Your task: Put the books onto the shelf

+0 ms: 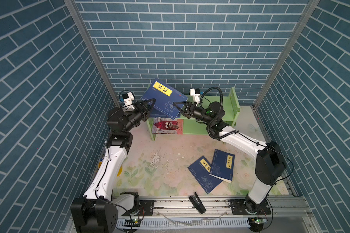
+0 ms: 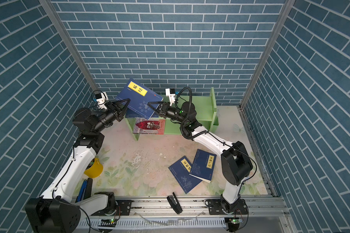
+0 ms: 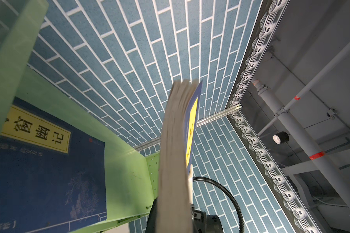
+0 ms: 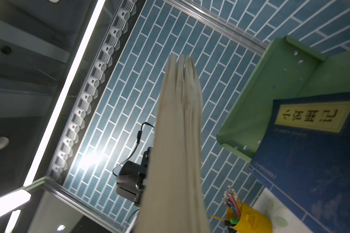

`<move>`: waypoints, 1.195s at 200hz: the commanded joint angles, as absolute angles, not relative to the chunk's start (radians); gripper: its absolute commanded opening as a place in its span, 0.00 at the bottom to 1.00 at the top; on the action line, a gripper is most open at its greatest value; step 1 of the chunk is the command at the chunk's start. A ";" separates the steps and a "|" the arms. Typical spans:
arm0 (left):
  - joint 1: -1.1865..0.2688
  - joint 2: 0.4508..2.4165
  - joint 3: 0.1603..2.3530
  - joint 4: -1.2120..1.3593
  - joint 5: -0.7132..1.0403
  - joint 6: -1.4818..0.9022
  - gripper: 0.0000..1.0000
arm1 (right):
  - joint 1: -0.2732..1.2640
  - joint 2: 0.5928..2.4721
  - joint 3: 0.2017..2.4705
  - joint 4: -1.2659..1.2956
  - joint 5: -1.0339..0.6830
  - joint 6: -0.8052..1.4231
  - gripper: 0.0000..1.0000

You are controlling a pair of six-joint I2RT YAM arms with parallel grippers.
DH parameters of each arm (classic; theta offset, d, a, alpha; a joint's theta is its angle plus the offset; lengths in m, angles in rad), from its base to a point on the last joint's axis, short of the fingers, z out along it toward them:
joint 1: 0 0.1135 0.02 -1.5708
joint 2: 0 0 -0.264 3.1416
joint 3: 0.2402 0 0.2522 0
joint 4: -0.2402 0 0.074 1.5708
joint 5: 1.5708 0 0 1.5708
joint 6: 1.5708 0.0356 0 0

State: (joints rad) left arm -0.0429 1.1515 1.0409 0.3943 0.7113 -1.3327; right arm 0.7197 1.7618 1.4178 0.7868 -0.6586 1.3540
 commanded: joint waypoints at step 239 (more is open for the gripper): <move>-0.051 1.118 1.006 0.434 1.206 -1.206 0.63 | 0.493 1.454 1.466 0.046 -1.197 0.848 0.00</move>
